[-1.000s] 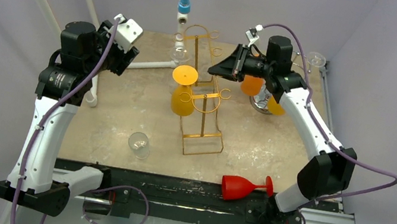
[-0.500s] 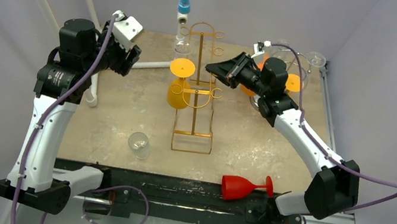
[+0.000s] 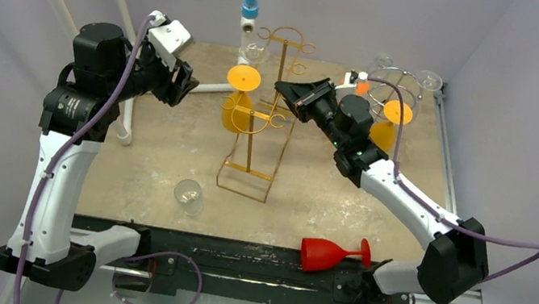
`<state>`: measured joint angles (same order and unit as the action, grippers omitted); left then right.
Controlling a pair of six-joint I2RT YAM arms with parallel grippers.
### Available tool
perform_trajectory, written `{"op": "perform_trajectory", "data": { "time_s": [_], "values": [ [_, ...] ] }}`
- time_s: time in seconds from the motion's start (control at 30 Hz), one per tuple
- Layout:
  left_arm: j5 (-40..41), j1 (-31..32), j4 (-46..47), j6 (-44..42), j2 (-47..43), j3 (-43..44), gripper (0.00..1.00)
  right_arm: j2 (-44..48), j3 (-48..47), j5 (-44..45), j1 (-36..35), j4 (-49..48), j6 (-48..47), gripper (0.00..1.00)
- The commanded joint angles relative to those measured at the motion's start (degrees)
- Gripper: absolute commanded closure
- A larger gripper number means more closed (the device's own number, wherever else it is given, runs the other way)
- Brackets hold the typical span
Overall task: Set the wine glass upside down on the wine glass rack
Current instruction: Adjust the wine rack at the center of the board.
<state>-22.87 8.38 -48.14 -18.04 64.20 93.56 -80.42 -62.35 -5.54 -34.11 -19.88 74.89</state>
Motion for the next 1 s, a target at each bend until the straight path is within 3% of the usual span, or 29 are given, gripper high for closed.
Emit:
{"op": "perform_trajectory", "data": {
  "time_s": [0.0, 0.5, 0.67, 0.97],
  "values": [
    [-5.12, 0.15, 0.49, 2.54, -1.35, 2.77, 0.43, 0.58, 2.86, 14.47, -2.42, -8.60, -4.56, 1.00],
    [-11.76, 0.14, -4.67, -0.81, -4.01, -2.78, 0.39, -7.23, -0.08, 26.64, -9.46, -16.50, -1.07, 1.00],
    [-11.84, 0.14, -4.53, -1.30, -5.56, -8.20, 0.37, -7.64, -0.85, 27.51, -10.13, -17.39, -1.64, 0.88],
    [-13.61, 0.21, 5.88, 11.00, -7.29, -15.15, 0.10, -6.21, -0.41, 27.35, -10.13, -17.82, -3.17, 0.73]
  ]
}}
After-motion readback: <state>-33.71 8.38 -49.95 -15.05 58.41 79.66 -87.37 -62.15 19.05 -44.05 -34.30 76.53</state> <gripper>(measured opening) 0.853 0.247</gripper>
